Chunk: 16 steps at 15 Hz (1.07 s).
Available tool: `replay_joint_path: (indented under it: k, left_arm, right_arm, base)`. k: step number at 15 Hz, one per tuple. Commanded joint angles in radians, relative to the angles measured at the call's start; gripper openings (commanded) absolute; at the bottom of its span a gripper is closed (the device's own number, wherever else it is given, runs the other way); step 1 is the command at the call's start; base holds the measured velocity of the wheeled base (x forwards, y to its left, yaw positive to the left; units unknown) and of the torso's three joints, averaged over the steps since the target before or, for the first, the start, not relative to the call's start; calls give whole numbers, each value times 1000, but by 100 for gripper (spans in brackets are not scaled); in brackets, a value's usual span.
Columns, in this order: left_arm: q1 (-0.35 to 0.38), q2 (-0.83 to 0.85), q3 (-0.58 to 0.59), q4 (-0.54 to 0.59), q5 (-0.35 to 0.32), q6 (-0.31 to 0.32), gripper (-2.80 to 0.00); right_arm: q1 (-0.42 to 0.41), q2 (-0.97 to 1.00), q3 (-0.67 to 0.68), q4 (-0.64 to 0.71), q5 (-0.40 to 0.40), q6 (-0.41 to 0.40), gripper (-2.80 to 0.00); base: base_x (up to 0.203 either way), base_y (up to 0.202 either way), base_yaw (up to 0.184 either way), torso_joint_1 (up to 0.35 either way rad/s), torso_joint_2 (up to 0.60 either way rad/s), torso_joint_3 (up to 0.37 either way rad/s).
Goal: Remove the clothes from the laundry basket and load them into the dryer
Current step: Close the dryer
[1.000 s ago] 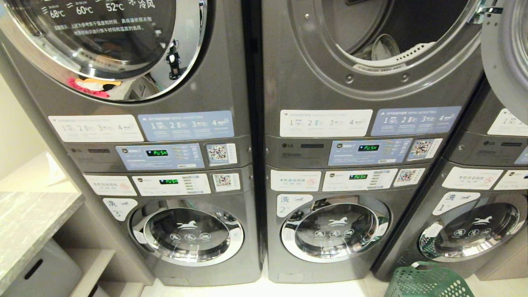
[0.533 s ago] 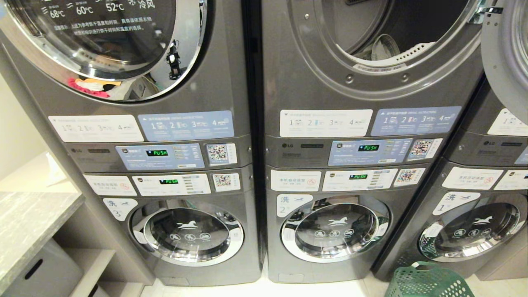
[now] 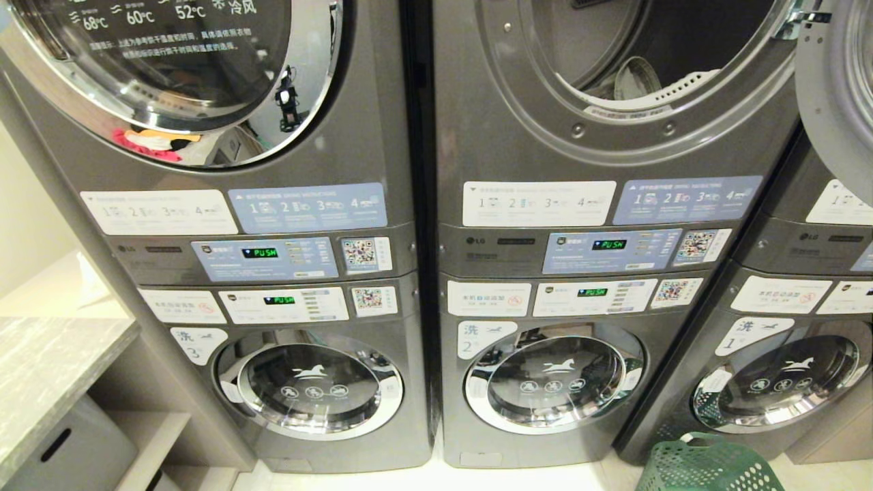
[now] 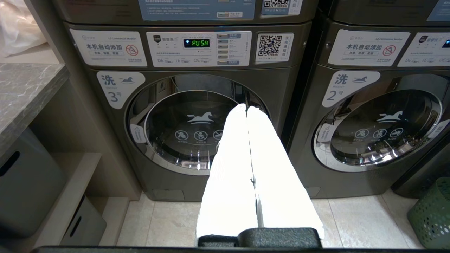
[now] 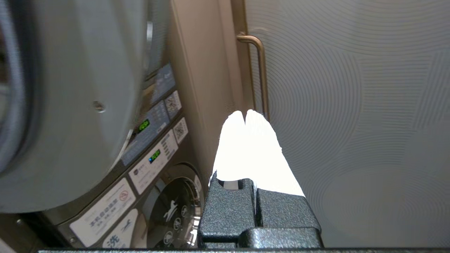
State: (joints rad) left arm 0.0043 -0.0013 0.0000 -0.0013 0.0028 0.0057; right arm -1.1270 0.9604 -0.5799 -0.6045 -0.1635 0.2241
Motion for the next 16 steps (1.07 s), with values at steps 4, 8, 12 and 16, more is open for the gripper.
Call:
replay_joint_path:
  k: [4, 8, 12, 16]
  left_arm:
    - [0, 1, 0, 0, 0, 0, -280]
    - [0, 1, 2, 0, 0, 0, -280]
    - [0, 1, 1, 0, 0, 0, -280]
    - [0, 1, 0, 0, 0, 0, -280]
  right_arm:
    - [-32, 18, -8, 4, 61, 3, -280]
    - [-31, 41, -26, 6, 116, -3, -280]
    - [-31, 46, -13, 8, 127, -22, -280]
    - [-28, 49, -9, 8, 145, -42, -280]
  base:
    - [0, 0, 0, 0, 0, 0]
    - [0, 0, 0, 0, 0, 0]
    - [0, 0, 0, 0, 0, 0]
    - [0, 0, 0, 0, 0, 0]
